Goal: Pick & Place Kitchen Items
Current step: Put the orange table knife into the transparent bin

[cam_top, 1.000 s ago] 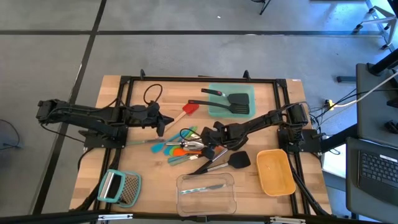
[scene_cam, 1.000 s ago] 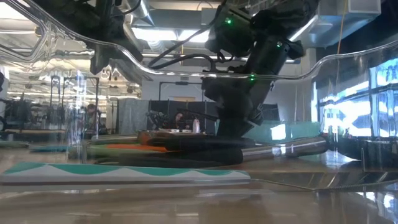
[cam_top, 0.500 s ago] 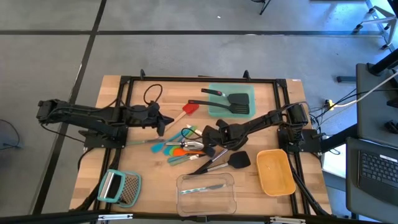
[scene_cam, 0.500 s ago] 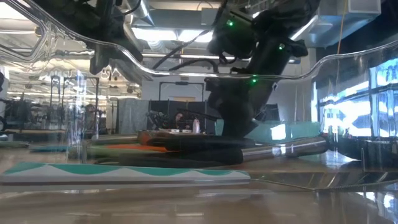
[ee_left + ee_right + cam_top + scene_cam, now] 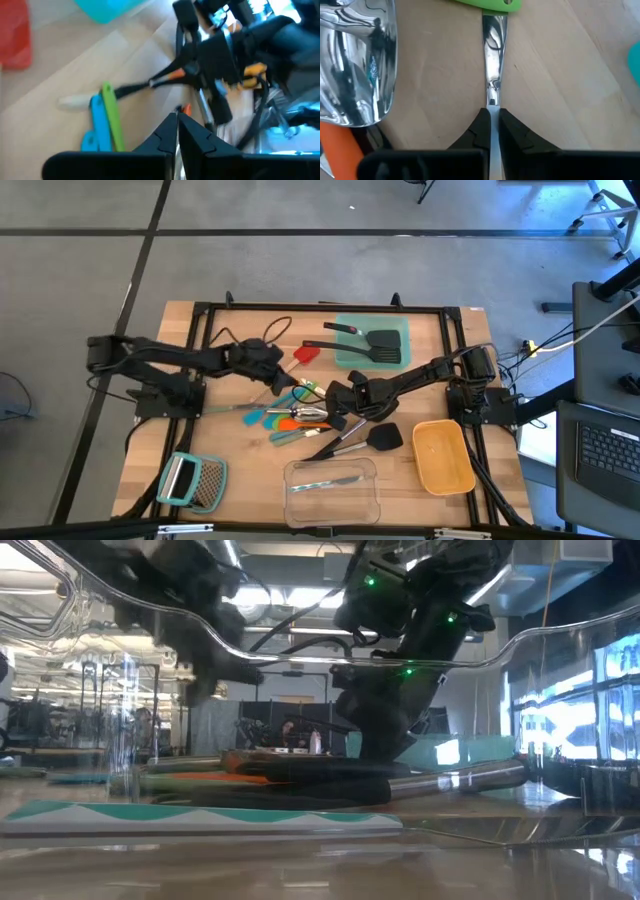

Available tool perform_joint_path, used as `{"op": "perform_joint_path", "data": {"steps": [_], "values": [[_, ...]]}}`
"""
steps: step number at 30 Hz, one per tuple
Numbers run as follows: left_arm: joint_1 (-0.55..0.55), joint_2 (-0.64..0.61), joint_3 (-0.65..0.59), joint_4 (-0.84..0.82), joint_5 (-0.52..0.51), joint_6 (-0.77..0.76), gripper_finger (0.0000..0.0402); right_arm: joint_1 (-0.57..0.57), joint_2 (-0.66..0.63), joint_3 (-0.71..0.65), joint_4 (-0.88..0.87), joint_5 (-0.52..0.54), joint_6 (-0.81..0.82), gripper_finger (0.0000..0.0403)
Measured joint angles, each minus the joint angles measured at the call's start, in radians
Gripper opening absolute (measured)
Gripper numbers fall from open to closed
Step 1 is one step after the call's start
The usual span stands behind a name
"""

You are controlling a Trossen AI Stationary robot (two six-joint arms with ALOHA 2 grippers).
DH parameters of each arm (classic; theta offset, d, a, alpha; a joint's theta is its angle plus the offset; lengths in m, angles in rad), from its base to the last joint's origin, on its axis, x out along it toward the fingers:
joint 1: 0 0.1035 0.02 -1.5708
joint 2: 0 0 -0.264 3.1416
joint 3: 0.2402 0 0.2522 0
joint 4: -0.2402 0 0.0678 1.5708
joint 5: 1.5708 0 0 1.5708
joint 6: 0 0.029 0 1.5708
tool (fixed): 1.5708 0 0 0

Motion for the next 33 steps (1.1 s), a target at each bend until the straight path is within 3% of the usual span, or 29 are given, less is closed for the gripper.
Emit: {"op": "perform_joint_path", "data": {"steps": [3, 6, 16, 23, 27, 33], "values": [[0.049, 0.103, 0.0, 0.13, 0.074, -0.001, 0.0037, 0.001, 0.0, 0.0, -0.009, 0.017, -0.001, 0.0015], [0.066, 0.18, 0.003, 0.205, 0.08, 0.02, 0.0068, 0.001, 0.0, 0.0, -0.013, 0.024, -0.006, 0.0015], [0.048, 0.347, 0.15, 0.202, 0.118, 0.192, 0.0148, 0.003, 0.006, 0.041, -0.114, 0.107, -0.075, 0.0012], [0.047, 0.391, 0.255, 0.166, 0.052, 0.379, 0.0151, -0.002, 0.014, 0.072, -0.172, 0.147, -0.113, 0.001], [0.06, 0.413, 0.281, 0.046, 0.032, 0.438, 0.0148, 0.001, 0.014, 0.072, -0.175, 0.146, -0.112, 0.0011], [0.056, 0.419, 0.281, -0.128, -0.09, 0.575, 0.0148, 0.005, 0.013, 0.073, -0.178, 0.116, -0.116, 0.0012]]}}
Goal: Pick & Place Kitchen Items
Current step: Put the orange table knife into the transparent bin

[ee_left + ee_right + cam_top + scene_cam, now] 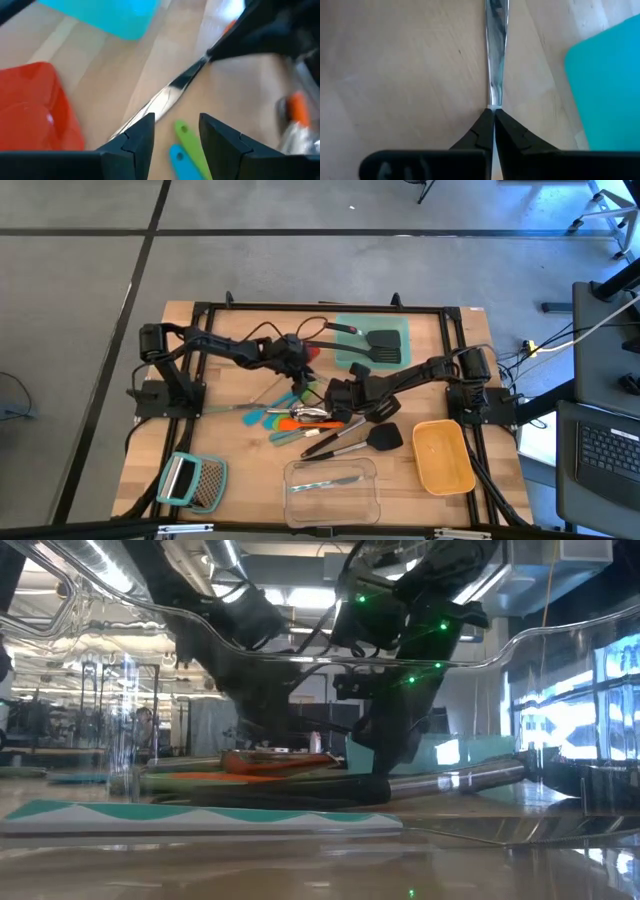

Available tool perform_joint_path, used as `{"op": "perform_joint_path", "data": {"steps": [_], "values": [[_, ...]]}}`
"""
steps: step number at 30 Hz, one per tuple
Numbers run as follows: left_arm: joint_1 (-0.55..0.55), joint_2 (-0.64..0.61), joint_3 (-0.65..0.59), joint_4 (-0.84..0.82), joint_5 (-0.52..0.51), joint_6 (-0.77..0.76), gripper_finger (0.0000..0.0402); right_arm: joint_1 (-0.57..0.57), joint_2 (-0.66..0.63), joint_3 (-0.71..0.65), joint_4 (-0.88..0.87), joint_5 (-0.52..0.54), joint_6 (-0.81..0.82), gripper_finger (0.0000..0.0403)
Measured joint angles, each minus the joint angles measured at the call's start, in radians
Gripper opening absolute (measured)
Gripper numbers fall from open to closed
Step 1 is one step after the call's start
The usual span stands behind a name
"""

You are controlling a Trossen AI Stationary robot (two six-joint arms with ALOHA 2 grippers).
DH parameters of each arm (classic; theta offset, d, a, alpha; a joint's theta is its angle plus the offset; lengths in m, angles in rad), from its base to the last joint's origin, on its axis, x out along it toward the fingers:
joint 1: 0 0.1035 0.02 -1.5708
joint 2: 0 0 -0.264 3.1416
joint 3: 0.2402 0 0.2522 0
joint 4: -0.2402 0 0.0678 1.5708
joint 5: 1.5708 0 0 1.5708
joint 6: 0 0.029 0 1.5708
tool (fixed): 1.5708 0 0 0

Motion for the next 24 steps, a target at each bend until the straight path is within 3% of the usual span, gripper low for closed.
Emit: {"op": "perform_joint_path", "data": {"steps": [14, 24], "values": [[-0.044, 0.0, 0.0, -0.012, -0.106, 0.259, 0.0148, 0.0, -0.007, 0.004, 0.093, -0.23, -0.024, 0.0004], [-0.064, 0.102, 0.001, 0.06, 0.029, 0.274, 0.0148, -0.022, -0.016, 0.005, 0.1, -0.31, 0.02, 0.0004]]}}
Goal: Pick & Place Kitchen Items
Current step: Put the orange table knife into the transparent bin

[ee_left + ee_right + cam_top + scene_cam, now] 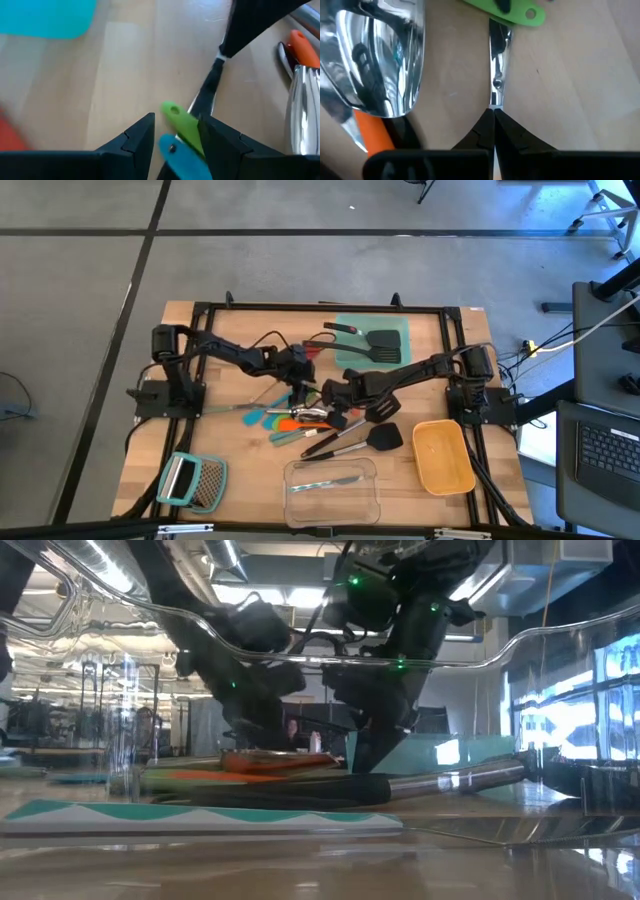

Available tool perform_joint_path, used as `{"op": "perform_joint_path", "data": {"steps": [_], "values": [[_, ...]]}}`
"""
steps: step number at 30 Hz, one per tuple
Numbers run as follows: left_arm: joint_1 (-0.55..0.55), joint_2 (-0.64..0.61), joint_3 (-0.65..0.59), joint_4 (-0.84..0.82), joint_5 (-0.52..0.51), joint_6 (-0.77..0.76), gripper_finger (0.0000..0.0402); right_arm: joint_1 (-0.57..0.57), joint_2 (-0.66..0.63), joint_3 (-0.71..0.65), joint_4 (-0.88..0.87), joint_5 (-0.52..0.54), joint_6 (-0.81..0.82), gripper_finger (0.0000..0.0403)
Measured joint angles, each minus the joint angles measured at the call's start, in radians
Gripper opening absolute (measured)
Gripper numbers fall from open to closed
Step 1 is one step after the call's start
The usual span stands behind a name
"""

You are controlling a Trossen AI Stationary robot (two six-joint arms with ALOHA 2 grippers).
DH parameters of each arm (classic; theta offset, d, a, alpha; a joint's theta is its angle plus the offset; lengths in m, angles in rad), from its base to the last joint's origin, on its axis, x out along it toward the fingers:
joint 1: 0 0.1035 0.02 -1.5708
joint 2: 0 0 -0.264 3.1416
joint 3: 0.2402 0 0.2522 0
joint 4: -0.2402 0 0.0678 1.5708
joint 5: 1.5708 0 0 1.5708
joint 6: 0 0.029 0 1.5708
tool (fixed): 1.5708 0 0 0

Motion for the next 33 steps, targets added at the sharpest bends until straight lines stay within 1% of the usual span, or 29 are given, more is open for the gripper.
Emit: {"op": "perform_joint_path", "data": {"steps": [5, 7, 9, 13, 17, 23, 28, 31, 33], "values": [[-0.04, 0.046, 0.0, 0.088, -0.011, 0.001, 0.0148, -0.034, -0.017, -0.004, 0.004, -0.081, 0.018, 0.0004], [-0.055, 0.049, 0.0, 0.113, -0.032, 0.002, 0.0148, -0.05, -0.018, -0.004, 0.004, -0.119, 0.018, 0.0004], [-0.068, 0.05, 0.003, 0.113, -0.077, 0.004, 0.0148, -0.064, -0.018, -0.004, 0.0, -0.151, 0.01, 0.0004], [-0.08, 0.05, 0.016, 0.109, -0.145, 0.046, 0.0148, -0.075, -0.018, -0.004, -0.007, -0.157, -0.014, 0.0004], [-0.08, 0.05, 0.037, 0.099, -0.164, 0.076, 0.0148, -0.079, -0.018, -0.004, -0.009, -0.154, -0.031, 0.0004], [-0.081, 0.049, 0.082, 0.041, -0.16, 0.143, 0.0148, -0.079, -0.018, -0.004, -0.01, -0.144, -0.042, 0.0004], [-0.081, 0.049, 0.107, -0.034, -0.078, 0.14, 0.0148, -0.079, -0.019, -0.004, -0.017, -0.14, -0.039, 0.0004], [-0.089, 0.049, 0.107, -0.051, -0.029, 0.124, 0.0148, -0.085, -0.019, -0.004, -0.015, -0.182, -0.047, 0.0004], [-0.094, 0.049, 0.107, -0.051, -0.02, 0.123, 0.0148, -0.09, -0.019, -0.004, -0.014, -0.214, -0.047, 0.0004]]}}
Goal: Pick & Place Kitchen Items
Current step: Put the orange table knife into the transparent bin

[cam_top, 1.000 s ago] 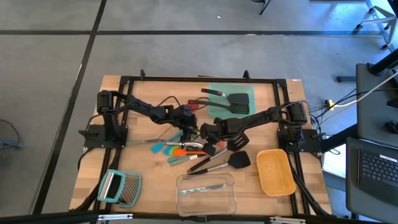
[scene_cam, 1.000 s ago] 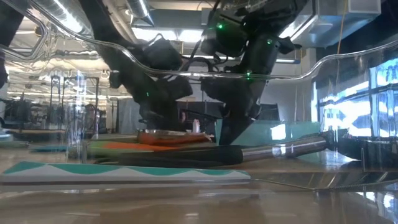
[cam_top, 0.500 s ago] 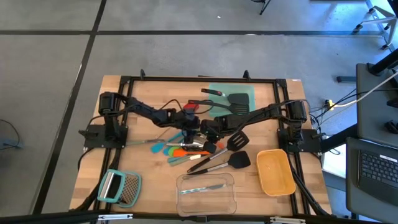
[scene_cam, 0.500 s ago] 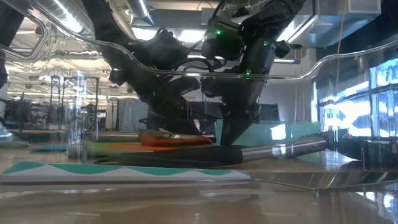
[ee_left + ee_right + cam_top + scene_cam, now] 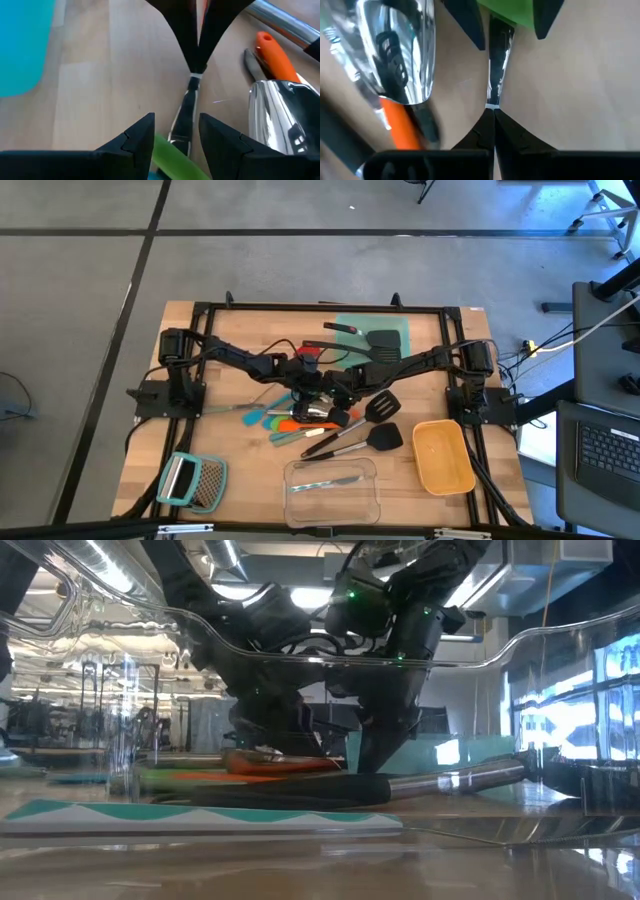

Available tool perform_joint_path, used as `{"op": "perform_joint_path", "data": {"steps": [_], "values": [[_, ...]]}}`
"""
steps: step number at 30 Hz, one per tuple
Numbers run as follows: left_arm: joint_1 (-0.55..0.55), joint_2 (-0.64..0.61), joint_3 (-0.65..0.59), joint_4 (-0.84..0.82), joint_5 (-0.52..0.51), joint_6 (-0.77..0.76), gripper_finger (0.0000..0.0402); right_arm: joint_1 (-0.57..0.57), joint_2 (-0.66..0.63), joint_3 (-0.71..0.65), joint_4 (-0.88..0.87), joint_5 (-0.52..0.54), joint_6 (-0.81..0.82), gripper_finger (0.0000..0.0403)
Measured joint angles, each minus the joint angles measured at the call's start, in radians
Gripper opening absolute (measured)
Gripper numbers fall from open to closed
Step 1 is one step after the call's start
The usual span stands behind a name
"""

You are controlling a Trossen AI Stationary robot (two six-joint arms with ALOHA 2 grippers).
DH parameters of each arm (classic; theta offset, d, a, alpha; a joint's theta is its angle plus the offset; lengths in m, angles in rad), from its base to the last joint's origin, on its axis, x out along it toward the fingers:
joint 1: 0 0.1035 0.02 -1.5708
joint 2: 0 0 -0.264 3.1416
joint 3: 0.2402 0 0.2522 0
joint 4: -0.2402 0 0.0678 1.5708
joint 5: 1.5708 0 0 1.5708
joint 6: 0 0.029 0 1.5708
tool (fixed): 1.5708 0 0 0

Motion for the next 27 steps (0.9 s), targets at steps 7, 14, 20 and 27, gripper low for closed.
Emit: {"op": "perform_joint_path", "data": {"steps": [7, 14, 20, 27], "values": [[-0.015, 0.0, 0.0, 0.0, 0.014, -0.001, 0.0148, -0.022, 0.0, -0.002, 0.009, -0.089, 0.001, 0.0004], [-0.015, 0.0, 0.0, 0.001, -0.01, 0.001, 0.0148, -0.035, 0.0, -0.002, 0.009, -0.088, -0.027, 0.0004], [-0.016, 0.0, 0.0, 0.005, -0.038, 0.002, 0.0148, -0.036, 0.0, -0.002, 0.003, -0.07, -0.071, 0.0017], [-0.015, -0.002, 0.0, 0.008, -0.047, -0.004, 0.0148, -0.035, -0.001, 0.0, -0.002, 0.036, -0.076, 0.0052]]}}
